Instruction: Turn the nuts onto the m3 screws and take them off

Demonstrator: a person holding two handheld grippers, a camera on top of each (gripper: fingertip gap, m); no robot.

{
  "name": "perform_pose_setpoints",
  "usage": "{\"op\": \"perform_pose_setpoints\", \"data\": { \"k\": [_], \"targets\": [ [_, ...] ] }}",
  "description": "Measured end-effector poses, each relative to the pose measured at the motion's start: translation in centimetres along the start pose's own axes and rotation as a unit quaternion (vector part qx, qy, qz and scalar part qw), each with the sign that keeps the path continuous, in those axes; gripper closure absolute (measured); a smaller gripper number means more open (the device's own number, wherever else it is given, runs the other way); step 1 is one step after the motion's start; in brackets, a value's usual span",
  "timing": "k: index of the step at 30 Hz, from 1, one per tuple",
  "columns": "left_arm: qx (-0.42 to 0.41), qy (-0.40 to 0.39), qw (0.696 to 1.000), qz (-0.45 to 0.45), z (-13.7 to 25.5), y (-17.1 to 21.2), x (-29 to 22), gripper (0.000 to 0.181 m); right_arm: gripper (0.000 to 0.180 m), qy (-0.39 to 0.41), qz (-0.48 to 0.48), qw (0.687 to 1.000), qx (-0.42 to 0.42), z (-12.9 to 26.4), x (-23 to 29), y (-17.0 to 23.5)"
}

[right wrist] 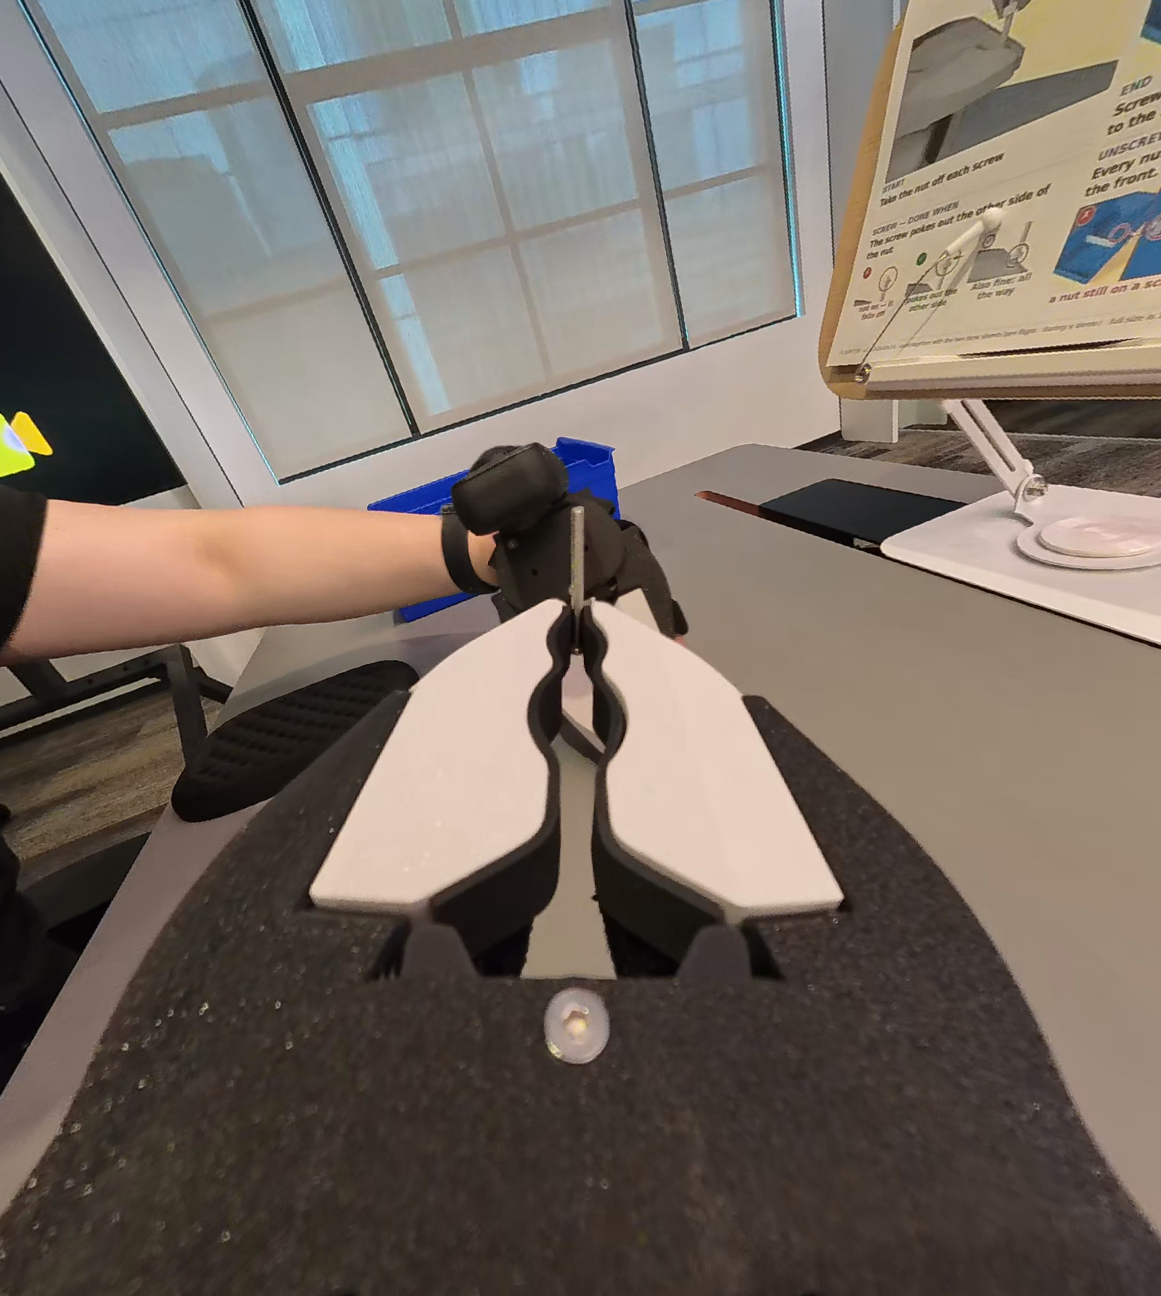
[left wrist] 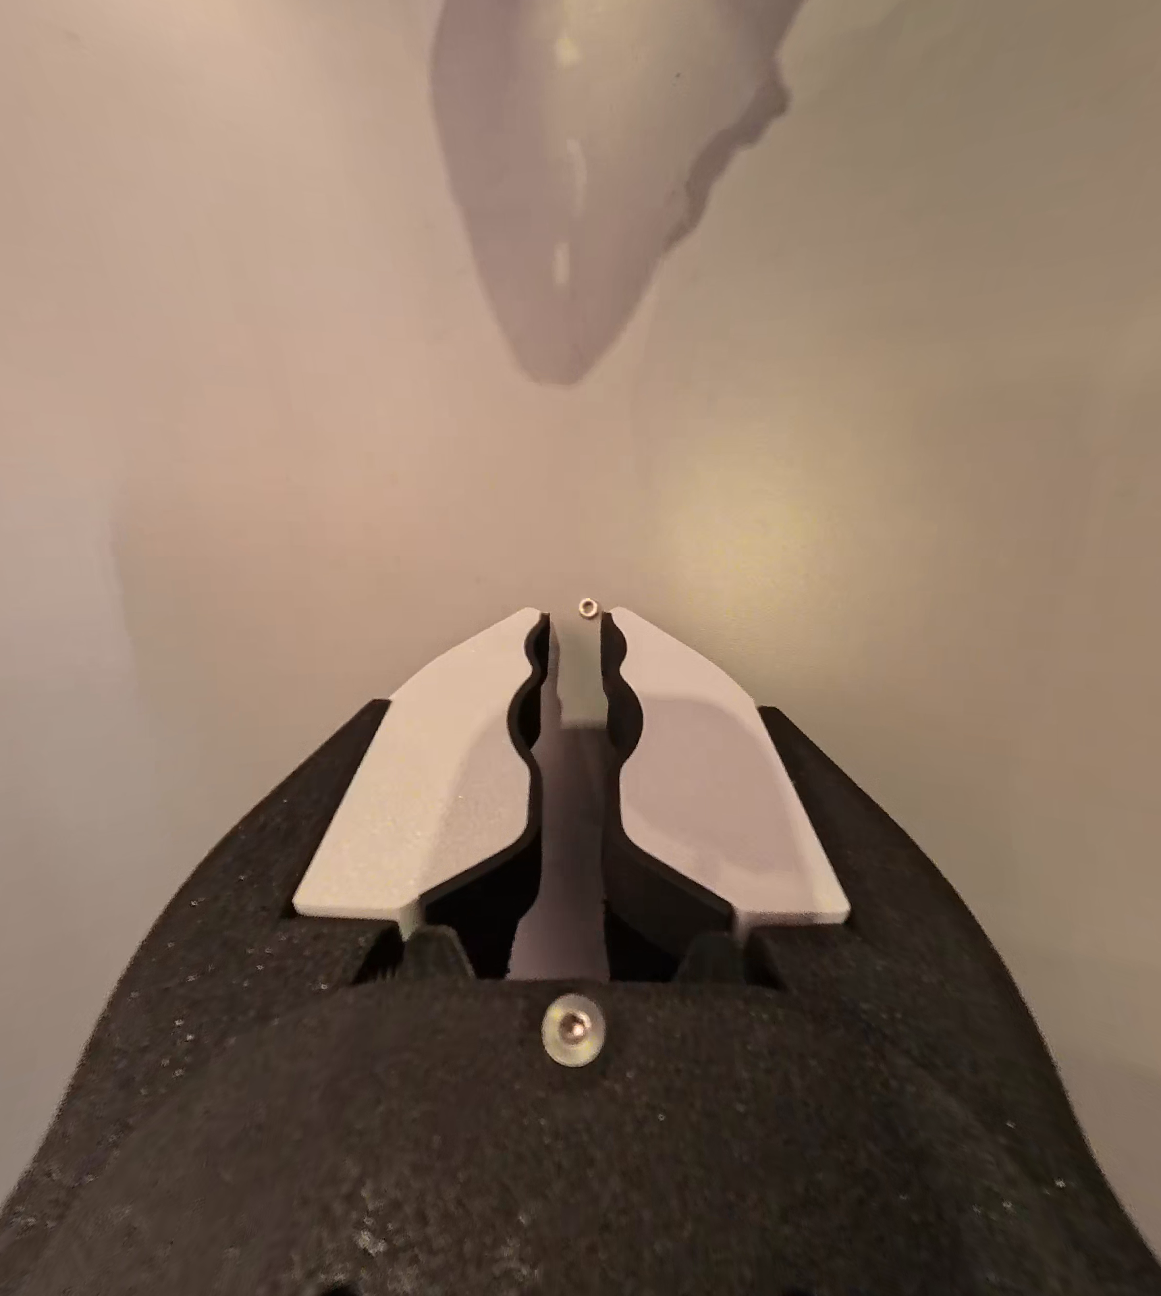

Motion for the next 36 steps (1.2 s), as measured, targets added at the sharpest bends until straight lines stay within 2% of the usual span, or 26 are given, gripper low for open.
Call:
{"op": "perform_pose_setpoints", "data": {
  "k": [16,25,29,33,36],
  "targets": [
    [-0.024,0.033,0.999,0.025,-0.5,0.0,0.0,0.175,0.178,-0.01,-0.001,1.0,0.012,0.0,0.4,0.2],
    [-0.063,0.006,0.996,0.062,-0.1,0.0,0.0,0.181,0.178,-0.001,-0.004,0.999,0.042,-0.4,0.1,1.3],
    [-0.103,-0.015,0.991,0.079,1.0,-0.4,-0.3,0.181,0.178,0.002,0.004,0.998,0.067,-0.7,0.0,2.2],
    [-0.093,-0.022,0.992,0.084,1.0,0.2,-0.6,0.18,0.178,0.003,0.006,0.997,0.079,-1.0,0.1,2.6],
    [-0.087,-0.03,0.992,0.085,0.7,-0.3,-0.6,0.171,0.178,0.008,0.012,0.996,0.088,-0.9,0.0,2.9]
  ]
}}
Point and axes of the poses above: each gripper's, where its closed fingertips meet, z back along the fingers, y out of its underside, x = y × z across the jaws, the point moved 2 cm from there along z, back along the fingers, and after that the axes turned 8 degrees about -x, right-handed, at the moved point
